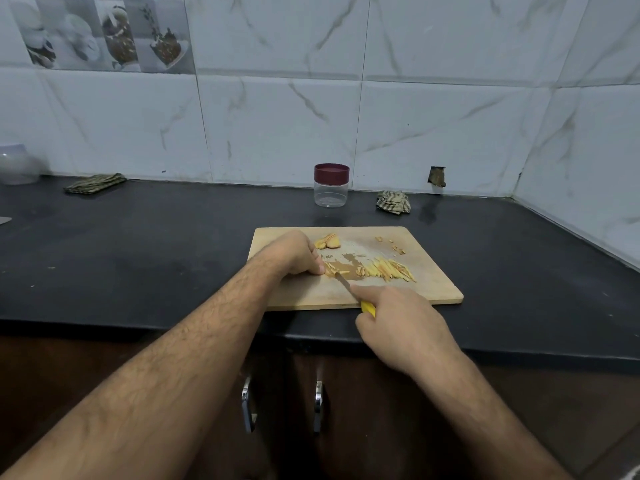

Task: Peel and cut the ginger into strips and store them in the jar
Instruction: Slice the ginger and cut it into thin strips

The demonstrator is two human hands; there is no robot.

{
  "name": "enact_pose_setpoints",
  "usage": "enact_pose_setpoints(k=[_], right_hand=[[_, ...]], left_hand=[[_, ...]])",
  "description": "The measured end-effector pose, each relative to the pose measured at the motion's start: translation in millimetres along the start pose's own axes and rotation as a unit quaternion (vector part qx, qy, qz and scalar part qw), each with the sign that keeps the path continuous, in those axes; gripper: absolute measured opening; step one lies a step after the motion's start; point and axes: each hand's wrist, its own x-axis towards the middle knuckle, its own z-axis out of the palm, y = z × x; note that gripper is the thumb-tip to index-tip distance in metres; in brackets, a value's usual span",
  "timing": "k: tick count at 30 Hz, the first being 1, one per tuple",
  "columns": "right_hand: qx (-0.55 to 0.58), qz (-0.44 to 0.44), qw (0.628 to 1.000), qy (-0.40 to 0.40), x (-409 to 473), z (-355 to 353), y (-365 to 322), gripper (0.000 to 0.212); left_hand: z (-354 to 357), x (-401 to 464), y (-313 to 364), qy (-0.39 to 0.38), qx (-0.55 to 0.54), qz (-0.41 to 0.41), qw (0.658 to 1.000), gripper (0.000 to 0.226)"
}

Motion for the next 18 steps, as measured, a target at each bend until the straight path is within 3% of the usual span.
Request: enact_pose_setpoints(k=[18], right_hand=[[0.009,-0.004,1.000,0.003,24,12,-15,0.050]], left_hand=[[3,6,-2,0.005,-0.008,-0.026,1.000,0.029]])
